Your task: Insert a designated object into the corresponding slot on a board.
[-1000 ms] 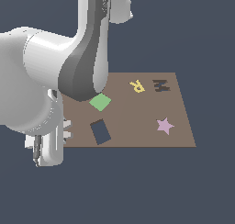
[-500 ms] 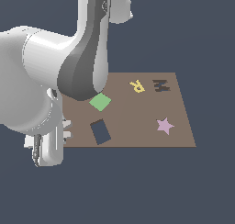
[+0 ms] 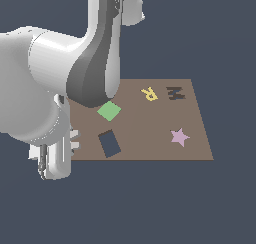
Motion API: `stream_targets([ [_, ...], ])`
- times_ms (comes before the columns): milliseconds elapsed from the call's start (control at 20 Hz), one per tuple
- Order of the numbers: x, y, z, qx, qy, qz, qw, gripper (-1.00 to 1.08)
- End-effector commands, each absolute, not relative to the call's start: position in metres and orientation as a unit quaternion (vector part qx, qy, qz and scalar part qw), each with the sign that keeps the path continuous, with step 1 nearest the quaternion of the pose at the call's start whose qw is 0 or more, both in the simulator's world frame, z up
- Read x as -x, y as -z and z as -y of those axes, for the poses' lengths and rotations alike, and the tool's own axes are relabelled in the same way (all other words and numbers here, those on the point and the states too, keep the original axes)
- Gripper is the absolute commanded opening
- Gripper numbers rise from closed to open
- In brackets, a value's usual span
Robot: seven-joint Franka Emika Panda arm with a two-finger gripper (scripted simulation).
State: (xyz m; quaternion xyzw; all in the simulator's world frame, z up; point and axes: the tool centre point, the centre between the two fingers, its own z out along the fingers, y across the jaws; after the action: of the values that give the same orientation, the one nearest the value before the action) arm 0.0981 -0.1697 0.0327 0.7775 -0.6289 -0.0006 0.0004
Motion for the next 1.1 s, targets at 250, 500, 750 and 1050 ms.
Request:
stream_targets([
  [250,-0.086,-0.034,0.151,-0.775,0.000,0.632,0.000,-1.00],
  [500,-0.071,-0.034,0.128,-0.772,0.001,0.635,0.000,-1.00],
  [750,-0.049,-0.035,0.092,-0.768,0.001,0.641,0.000,-1.00],
  [1050,-0.014,-0.036,0.034,-0.760,0.001,0.650,0.001,-1.00],
])
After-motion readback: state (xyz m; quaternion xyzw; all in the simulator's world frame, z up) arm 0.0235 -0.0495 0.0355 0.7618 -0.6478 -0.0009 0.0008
